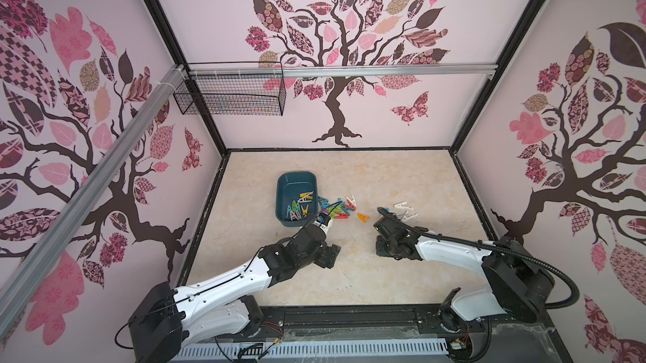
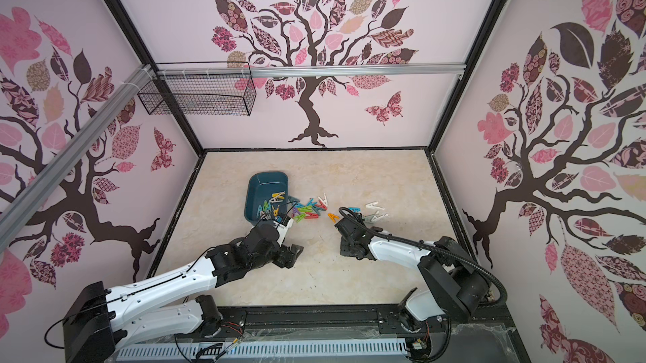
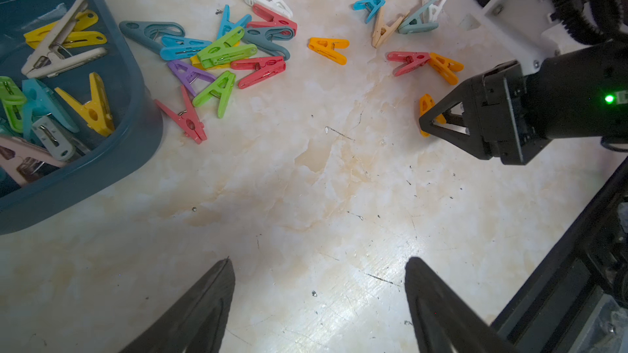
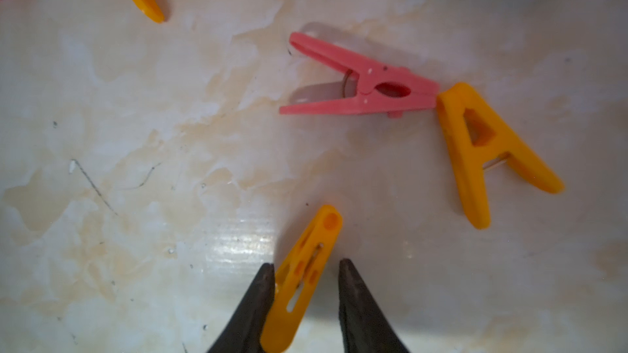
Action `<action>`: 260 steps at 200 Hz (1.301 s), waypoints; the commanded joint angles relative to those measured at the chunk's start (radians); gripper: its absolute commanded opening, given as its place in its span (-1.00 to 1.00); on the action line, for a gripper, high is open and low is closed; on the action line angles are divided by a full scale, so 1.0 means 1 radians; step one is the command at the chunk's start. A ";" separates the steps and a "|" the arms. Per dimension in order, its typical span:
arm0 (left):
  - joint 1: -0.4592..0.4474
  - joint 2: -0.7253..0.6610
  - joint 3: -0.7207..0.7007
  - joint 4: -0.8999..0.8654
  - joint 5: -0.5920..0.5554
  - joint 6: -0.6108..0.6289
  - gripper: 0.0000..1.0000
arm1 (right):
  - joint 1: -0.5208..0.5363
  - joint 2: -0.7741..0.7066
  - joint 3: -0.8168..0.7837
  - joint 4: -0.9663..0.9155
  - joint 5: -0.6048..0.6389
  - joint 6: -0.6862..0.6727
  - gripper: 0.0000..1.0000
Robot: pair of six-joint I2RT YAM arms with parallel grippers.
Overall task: Put the clothespins into the storage box
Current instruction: Pick up the clothespin from the center of the board.
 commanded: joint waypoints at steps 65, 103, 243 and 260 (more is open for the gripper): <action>-0.002 -0.032 -0.034 0.009 -0.039 0.002 0.65 | -0.001 0.022 0.030 -0.024 0.001 -0.017 -0.42; -0.002 -0.055 -0.036 0.015 -0.045 0.002 0.65 | -0.001 0.032 0.058 -0.027 0.016 -0.027 -0.12; -0.002 -0.078 -0.049 0.011 -0.075 -0.016 0.65 | 0.000 0.103 0.116 -0.025 0.028 -0.080 -0.51; -0.002 -0.080 -0.053 0.013 -0.081 -0.021 0.65 | -0.001 0.100 0.120 -0.028 0.036 -0.087 -0.62</action>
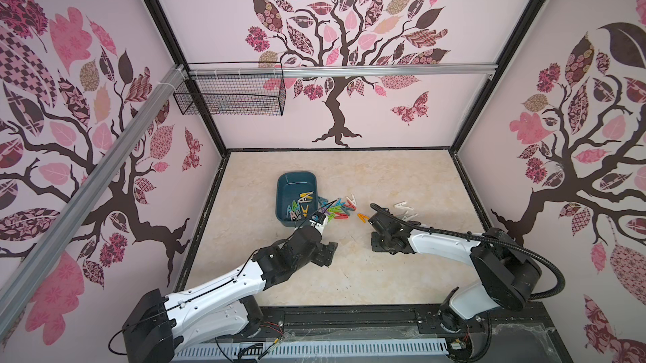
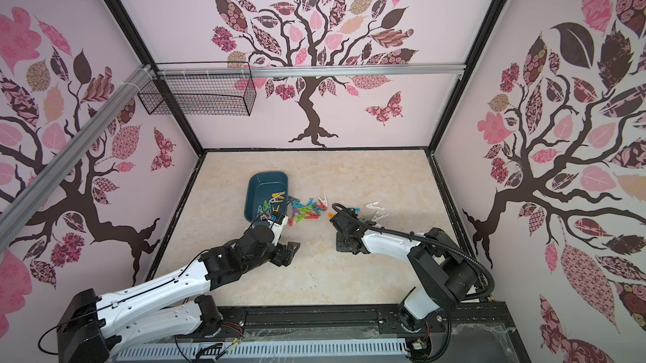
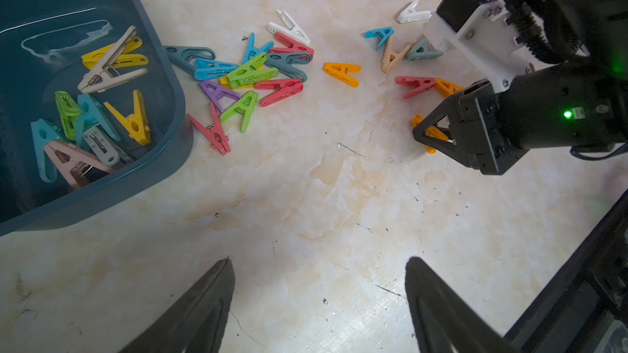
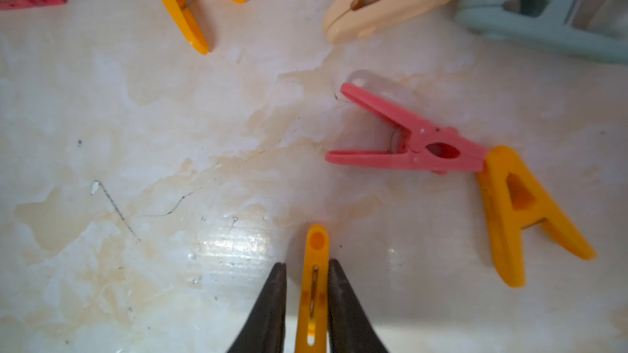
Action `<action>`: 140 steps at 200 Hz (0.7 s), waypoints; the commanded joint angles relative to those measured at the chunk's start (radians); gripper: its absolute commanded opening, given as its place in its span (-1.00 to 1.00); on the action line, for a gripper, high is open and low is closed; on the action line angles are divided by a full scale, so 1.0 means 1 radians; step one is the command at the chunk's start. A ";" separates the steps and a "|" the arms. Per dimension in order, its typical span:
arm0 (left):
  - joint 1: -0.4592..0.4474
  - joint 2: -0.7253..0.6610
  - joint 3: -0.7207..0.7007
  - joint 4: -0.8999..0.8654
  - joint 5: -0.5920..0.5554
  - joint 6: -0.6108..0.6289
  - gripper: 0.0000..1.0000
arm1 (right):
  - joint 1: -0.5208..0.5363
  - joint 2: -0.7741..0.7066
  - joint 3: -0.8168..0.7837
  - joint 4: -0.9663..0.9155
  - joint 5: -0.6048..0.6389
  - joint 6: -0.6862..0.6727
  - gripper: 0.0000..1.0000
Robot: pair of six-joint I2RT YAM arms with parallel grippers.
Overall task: Put the clothespins into the storage box
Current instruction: Pick up the clothespin from the center of the board, then place the clothespin in the storage box.
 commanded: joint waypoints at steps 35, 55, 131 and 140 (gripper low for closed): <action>0.005 -0.029 -0.030 -0.015 -0.072 -0.044 0.65 | 0.001 0.004 0.078 -0.056 -0.003 -0.025 -0.78; 0.070 -0.067 -0.027 -0.065 -0.083 -0.113 0.65 | 0.011 -0.012 0.113 -0.060 -0.034 -0.028 -0.80; 0.548 -0.212 -0.038 -0.333 0.053 -0.302 0.59 | 0.137 0.229 0.550 0.013 -0.141 -0.031 -0.81; 0.573 -0.224 -0.044 -0.336 0.076 -0.312 0.58 | 0.139 0.270 0.612 0.023 -0.154 -0.035 -0.81</action>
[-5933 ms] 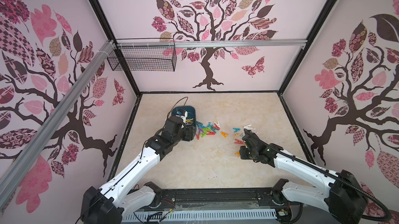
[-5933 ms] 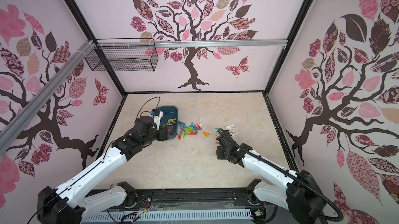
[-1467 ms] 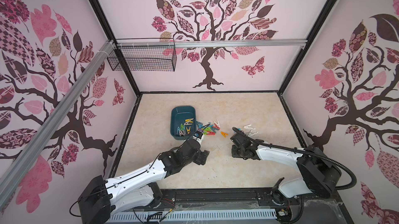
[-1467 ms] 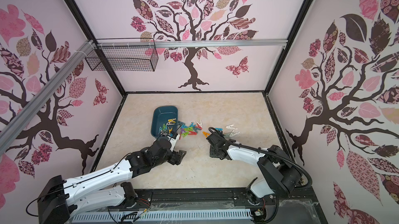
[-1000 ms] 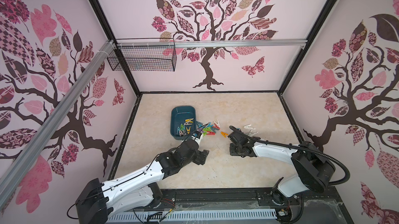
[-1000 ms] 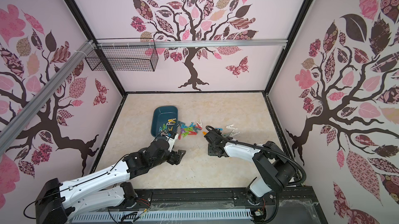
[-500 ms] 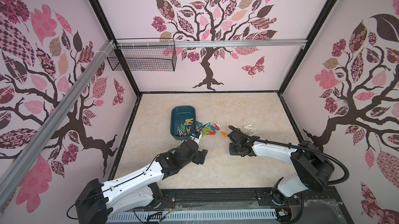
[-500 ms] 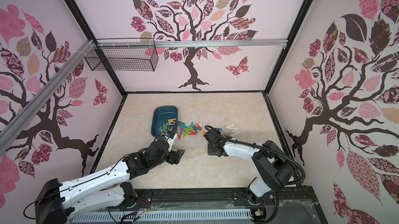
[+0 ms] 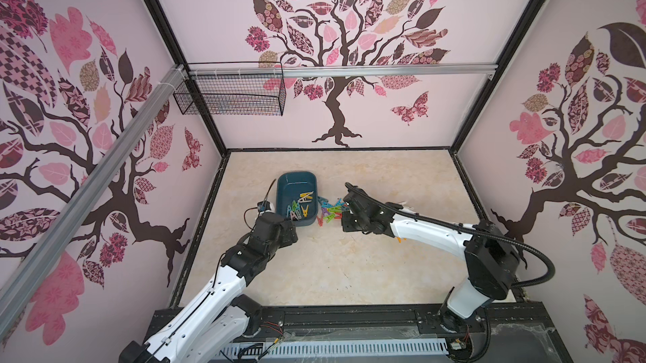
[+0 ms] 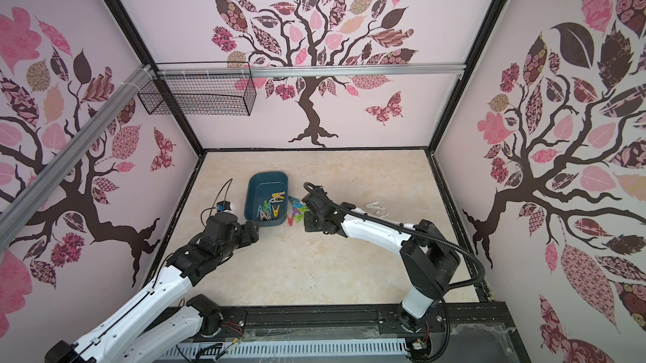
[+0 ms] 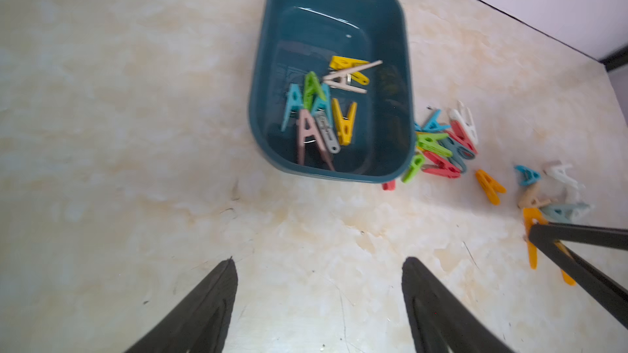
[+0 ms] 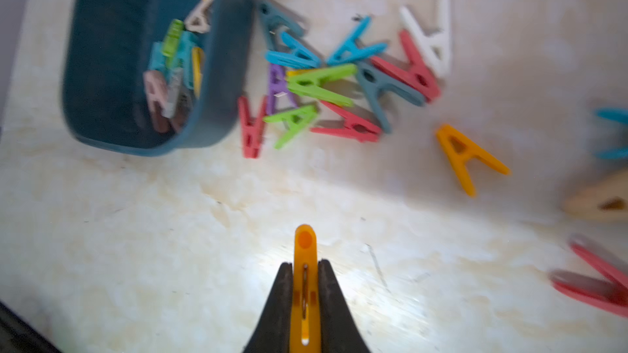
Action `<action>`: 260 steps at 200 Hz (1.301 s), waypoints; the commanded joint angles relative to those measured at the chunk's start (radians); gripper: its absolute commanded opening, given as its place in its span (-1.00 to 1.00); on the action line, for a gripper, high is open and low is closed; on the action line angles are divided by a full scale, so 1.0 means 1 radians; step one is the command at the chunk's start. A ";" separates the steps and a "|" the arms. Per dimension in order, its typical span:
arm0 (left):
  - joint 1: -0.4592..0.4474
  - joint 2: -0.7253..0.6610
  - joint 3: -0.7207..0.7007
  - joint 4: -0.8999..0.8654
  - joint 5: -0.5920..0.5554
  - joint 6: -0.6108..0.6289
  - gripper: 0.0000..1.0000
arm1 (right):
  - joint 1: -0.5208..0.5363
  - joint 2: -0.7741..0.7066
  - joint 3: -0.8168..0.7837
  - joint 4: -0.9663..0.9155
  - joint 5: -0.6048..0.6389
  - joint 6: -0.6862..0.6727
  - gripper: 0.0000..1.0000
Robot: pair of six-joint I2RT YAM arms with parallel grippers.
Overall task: Put the clothespins into the storage box
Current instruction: Place the clothespin in the storage box.
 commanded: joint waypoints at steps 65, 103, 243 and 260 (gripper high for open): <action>0.075 -0.070 -0.053 -0.072 0.115 -0.049 0.56 | 0.011 0.347 0.503 -0.048 -0.120 -0.047 -0.49; 0.069 -0.071 -0.062 -0.039 0.151 -0.001 0.53 | 0.003 0.279 0.455 -0.047 -0.068 -0.077 -0.33; -0.578 0.430 0.122 0.341 0.069 0.274 0.60 | -0.426 -0.466 -0.522 -0.079 0.063 -0.144 0.02; -0.583 0.487 0.143 0.368 0.091 0.272 0.60 | -0.431 -0.446 -0.549 -0.061 0.089 -0.159 0.03</action>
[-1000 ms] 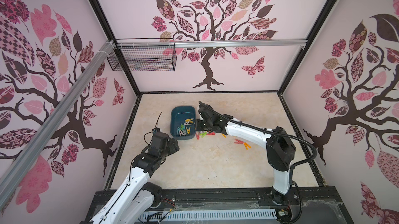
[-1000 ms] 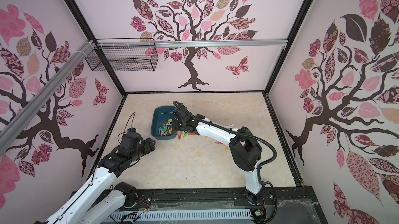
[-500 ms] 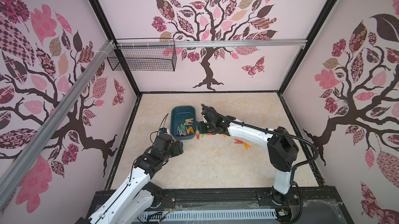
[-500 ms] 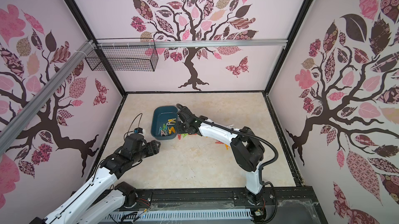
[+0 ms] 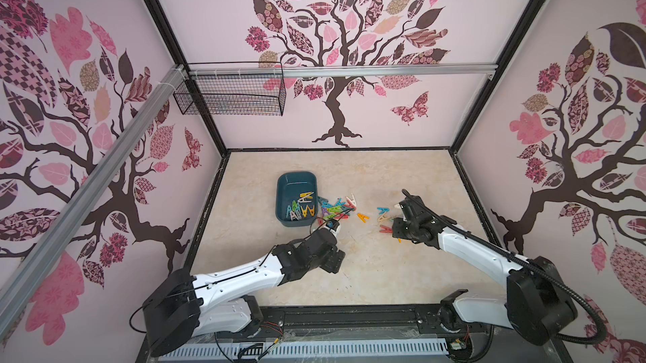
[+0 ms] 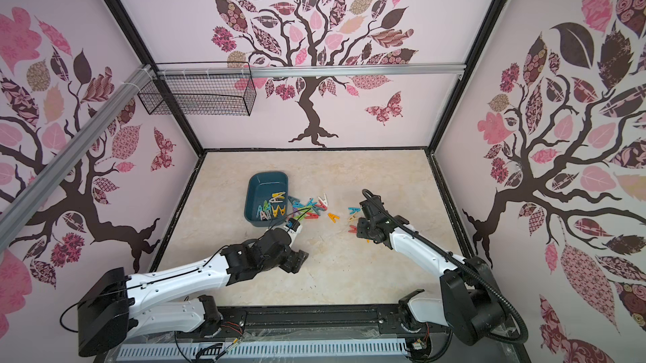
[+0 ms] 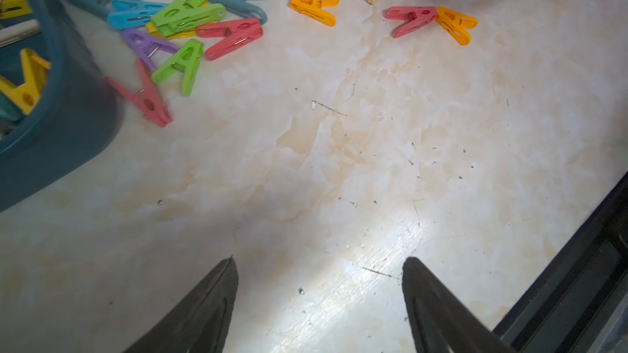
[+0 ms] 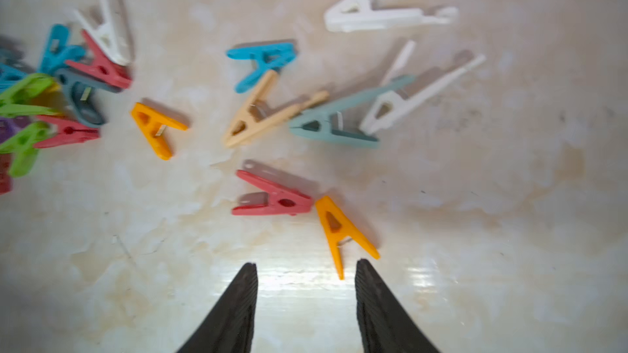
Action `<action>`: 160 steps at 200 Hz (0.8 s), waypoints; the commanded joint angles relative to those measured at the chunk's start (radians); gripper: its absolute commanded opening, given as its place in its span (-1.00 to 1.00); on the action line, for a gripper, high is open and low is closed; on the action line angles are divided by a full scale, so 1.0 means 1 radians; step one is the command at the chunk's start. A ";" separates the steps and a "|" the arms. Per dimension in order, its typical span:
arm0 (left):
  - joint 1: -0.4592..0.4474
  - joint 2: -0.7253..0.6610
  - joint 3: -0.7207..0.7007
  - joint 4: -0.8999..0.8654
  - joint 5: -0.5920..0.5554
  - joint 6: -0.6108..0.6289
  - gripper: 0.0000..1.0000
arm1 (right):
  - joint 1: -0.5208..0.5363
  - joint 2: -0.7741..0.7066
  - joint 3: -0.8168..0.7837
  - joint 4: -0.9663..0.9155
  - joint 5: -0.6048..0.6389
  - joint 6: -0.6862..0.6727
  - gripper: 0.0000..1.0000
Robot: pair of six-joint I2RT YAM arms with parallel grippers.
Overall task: Put the clothespins into the storage box
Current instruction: Place the clothespin in the storage box, then adjust the clothespin at the center of the board.
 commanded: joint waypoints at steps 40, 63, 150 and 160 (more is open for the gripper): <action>-0.009 0.103 0.064 0.083 0.005 0.012 0.60 | -0.012 0.064 0.006 0.031 0.087 -0.046 0.11; -0.009 0.077 0.041 0.084 -0.014 0.009 0.61 | -0.012 0.104 0.019 0.074 0.081 -0.045 0.19; -0.009 -0.038 -0.027 0.081 -0.153 -0.006 0.62 | -0.008 0.184 0.007 0.067 -0.054 -0.008 -0.07; -0.008 -0.038 -0.029 0.079 -0.165 -0.015 0.62 | 0.006 0.172 -0.005 0.067 -0.067 0.005 -0.09</action>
